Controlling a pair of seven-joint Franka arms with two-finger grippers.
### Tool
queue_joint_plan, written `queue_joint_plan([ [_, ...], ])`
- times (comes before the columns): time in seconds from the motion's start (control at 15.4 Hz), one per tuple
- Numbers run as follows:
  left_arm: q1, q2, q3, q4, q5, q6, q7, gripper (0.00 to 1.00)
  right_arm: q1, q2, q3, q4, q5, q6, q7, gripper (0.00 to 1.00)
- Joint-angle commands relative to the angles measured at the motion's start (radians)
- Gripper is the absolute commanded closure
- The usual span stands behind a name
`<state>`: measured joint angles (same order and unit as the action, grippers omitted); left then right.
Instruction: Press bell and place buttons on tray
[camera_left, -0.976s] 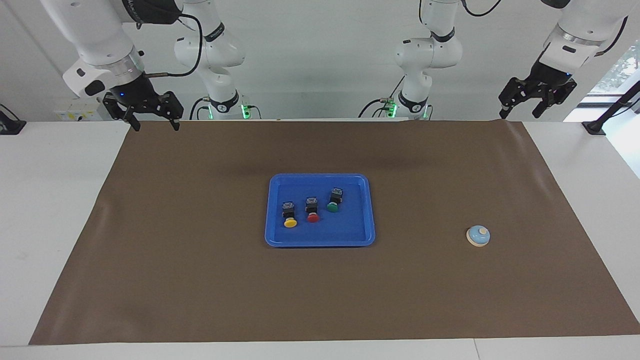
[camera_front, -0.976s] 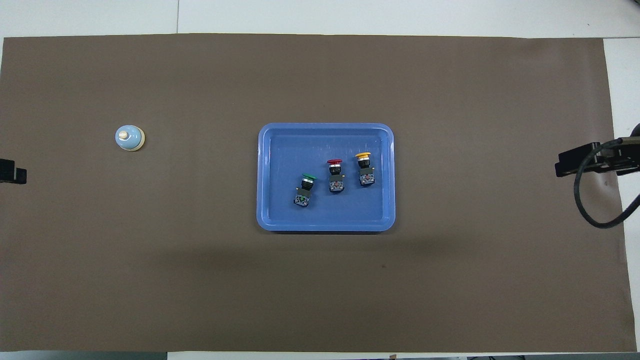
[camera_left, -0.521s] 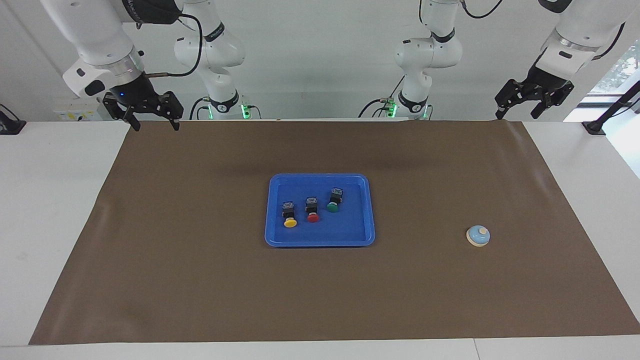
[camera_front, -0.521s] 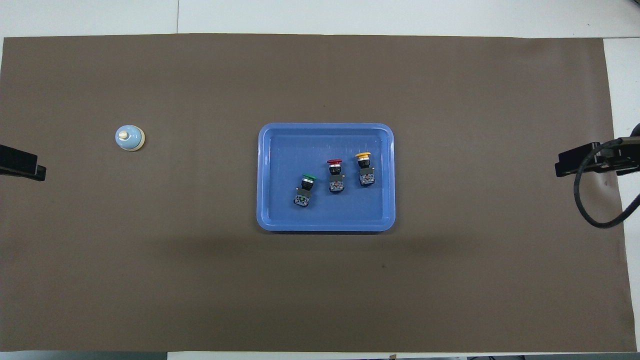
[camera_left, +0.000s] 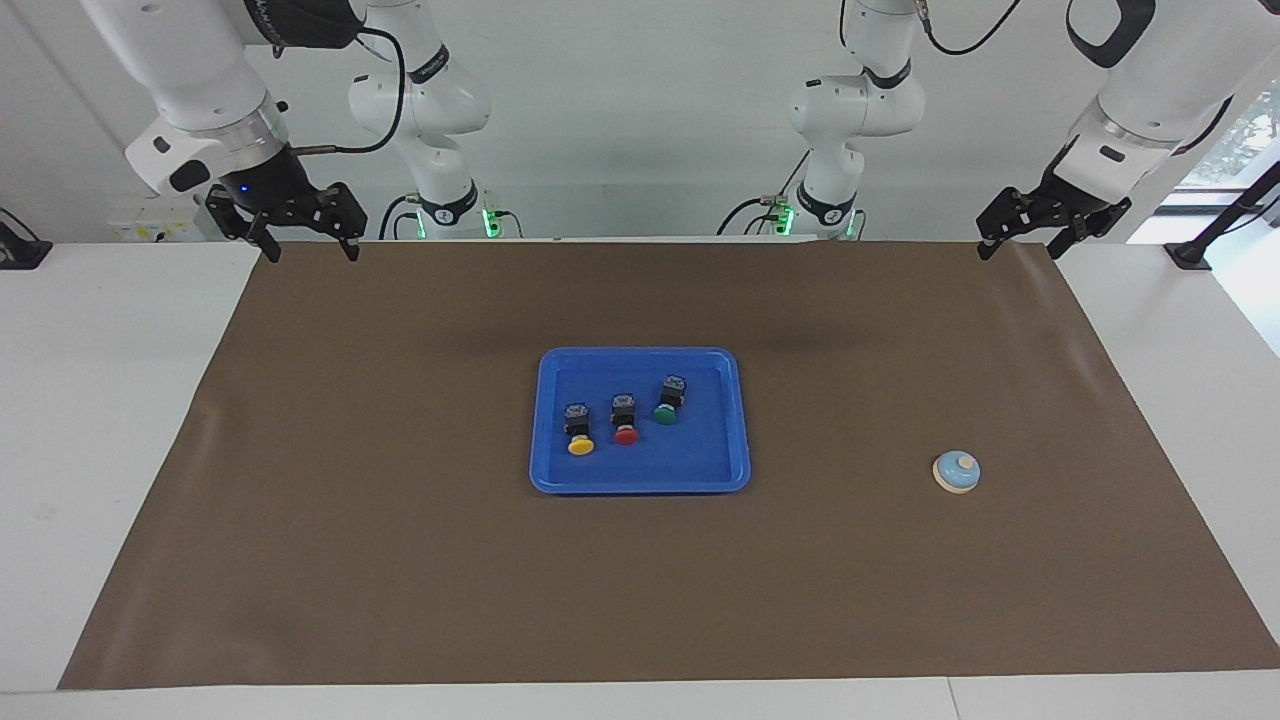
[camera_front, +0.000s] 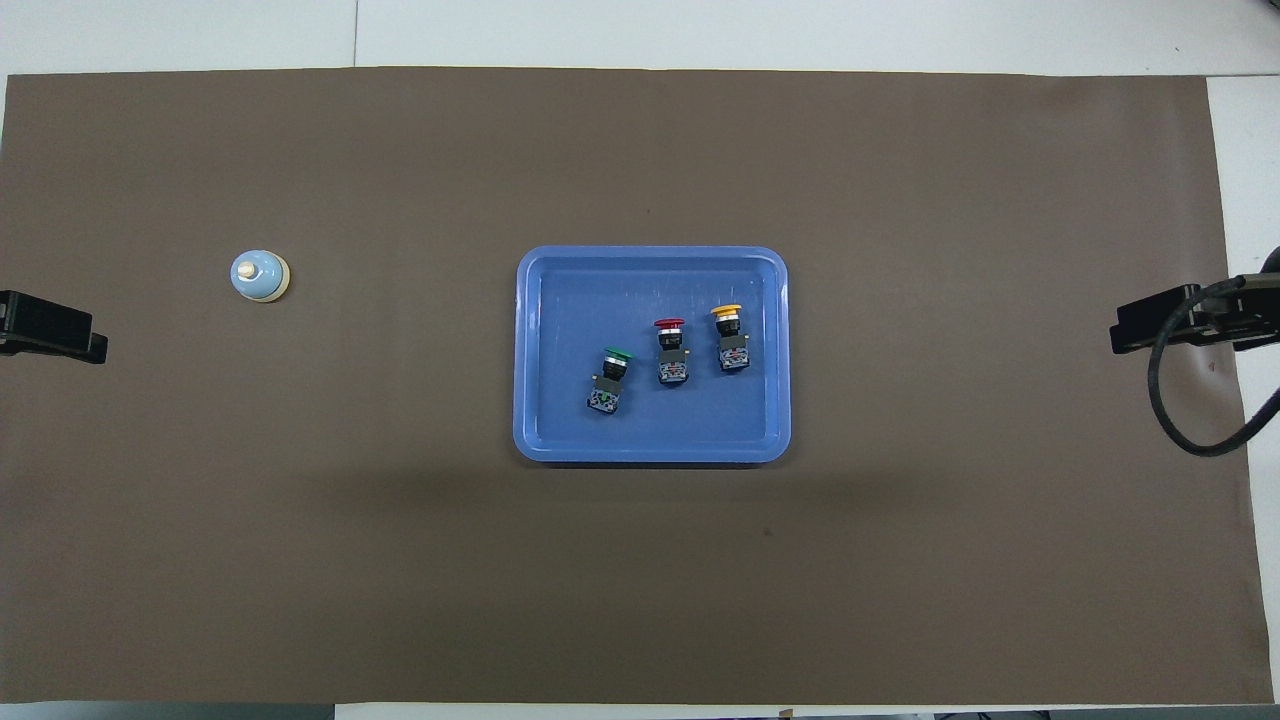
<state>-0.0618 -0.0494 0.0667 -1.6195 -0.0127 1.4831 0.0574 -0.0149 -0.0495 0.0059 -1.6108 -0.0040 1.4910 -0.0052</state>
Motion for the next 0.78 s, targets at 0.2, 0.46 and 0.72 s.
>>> queue_joint_plan([
  [0.2,-0.019,0.018,0.005,0.007,0.007,-0.01,-0.01,0.0,-0.011,-0.02,0.009,-0.021,-0.008,0.0,-0.019,0.0],
  [0.46,-0.033,0.022,0.004,0.009,0.007,-0.02,-0.01,0.0,-0.011,-0.02,0.009,-0.021,-0.007,0.0,-0.019,0.0],
  [0.72,-0.035,0.022,0.004,0.009,0.007,-0.017,-0.007,0.0,-0.011,-0.02,0.009,-0.021,-0.007,0.0,-0.019,0.0],
])
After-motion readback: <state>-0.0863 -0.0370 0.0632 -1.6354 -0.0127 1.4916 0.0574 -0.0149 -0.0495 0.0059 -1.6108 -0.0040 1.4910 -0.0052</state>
